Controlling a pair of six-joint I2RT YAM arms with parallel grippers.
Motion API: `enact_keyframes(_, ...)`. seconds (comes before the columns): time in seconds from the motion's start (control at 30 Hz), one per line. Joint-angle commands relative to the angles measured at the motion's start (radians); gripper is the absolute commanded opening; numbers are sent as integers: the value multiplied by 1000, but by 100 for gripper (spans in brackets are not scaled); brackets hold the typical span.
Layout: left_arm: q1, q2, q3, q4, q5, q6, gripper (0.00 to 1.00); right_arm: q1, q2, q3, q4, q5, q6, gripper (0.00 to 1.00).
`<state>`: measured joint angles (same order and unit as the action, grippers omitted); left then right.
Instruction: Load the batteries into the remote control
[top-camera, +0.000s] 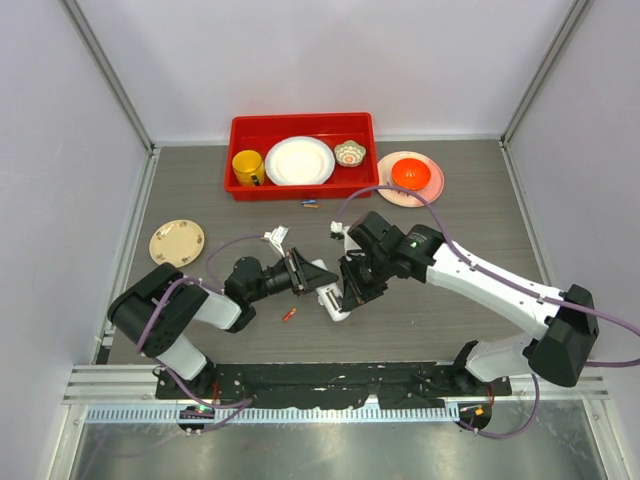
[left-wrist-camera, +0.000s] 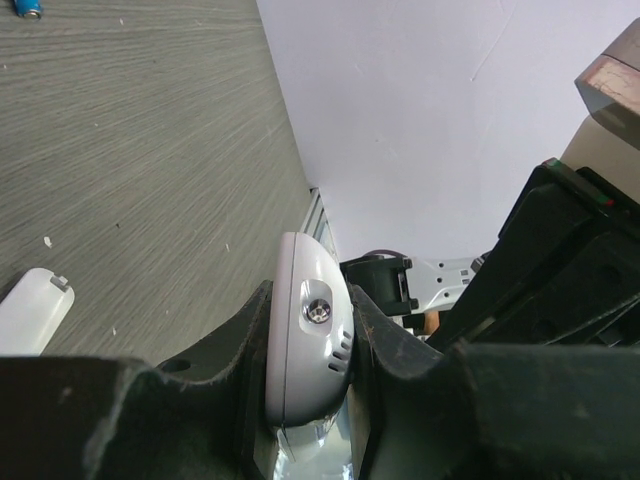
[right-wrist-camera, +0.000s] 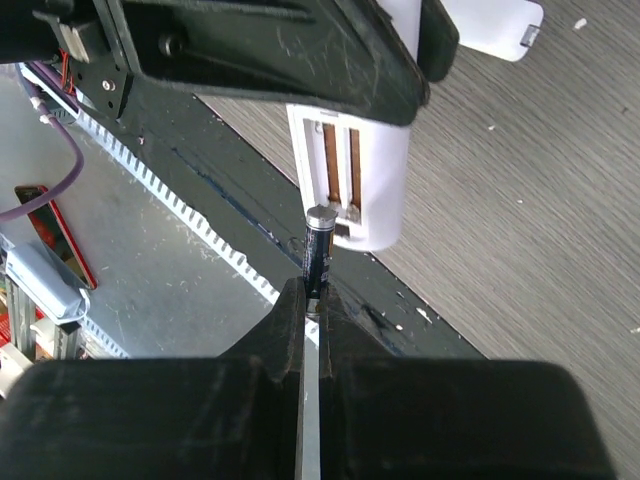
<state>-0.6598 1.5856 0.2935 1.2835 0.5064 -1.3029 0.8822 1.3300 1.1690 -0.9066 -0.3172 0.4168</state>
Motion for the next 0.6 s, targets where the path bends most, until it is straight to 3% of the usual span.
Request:
enact_keyframes(0.0,-8,-7,9,263,18,-9,0,15,31,41,72,-25,5,1)
enact_keyframes(0.57,-18,-27,6,263,53,-24,0,34,100,54,54,-2,-27,1)
